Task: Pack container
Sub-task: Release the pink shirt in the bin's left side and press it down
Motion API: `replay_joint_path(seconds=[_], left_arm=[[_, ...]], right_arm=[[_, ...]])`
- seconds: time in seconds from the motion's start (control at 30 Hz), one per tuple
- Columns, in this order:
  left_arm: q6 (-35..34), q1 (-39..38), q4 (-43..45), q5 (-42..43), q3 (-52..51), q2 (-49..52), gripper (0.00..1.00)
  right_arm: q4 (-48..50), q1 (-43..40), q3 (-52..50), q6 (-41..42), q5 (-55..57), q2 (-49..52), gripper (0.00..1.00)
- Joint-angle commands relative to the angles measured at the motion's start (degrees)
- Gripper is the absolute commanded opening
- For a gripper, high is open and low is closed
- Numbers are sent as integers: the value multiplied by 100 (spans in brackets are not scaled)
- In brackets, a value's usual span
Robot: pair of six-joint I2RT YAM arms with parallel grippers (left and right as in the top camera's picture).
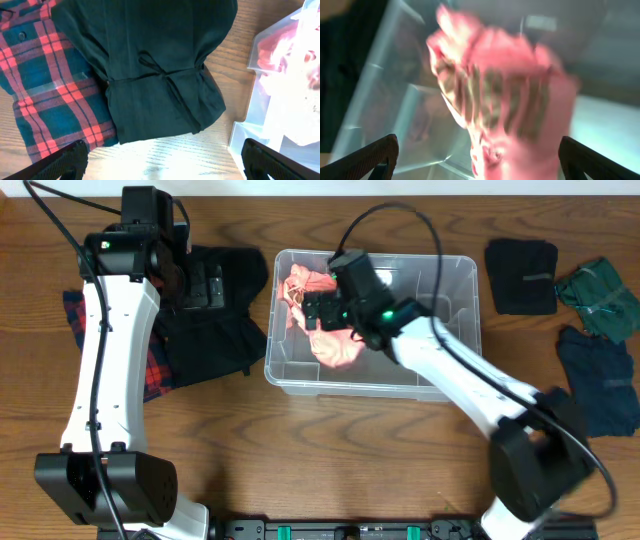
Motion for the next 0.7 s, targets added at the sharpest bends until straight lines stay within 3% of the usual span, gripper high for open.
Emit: replay_joint_path(seconds=[0.0, 0.1, 0.13, 0.17, 0.2, 0.27, 0.3, 0.67], left_arm=[[-72, 9, -15, -66, 109, 24, 98], [-70, 9, -15, -66, 109, 24, 98], [-72, 9, -15, -66, 109, 24, 98], [-72, 9, -15, -66, 109, 24, 98], [-70, 9, -15, -66, 109, 24, 98], [-70, 9, -15, -66, 109, 24, 98], [-70, 9, -15, -63, 109, 24, 98], [-72, 9, -15, -66, 109, 24, 98]], right_arm=[[-120, -107, 111, -680, 39, -564, 99], [-267, -111, 111, -837, 192, -667, 99], [-332, -111, 111, -852, 295, -667, 96], [-396, -111, 111, -852, 372, -664, 86], [-472, -111, 109, -852, 444, -651, 71], [-651, -111, 109, -850, 638, -614, 13], [-743, -111, 109, -850, 763, -599, 1], [-1436, -111, 101, -824, 1373, 79, 1]])
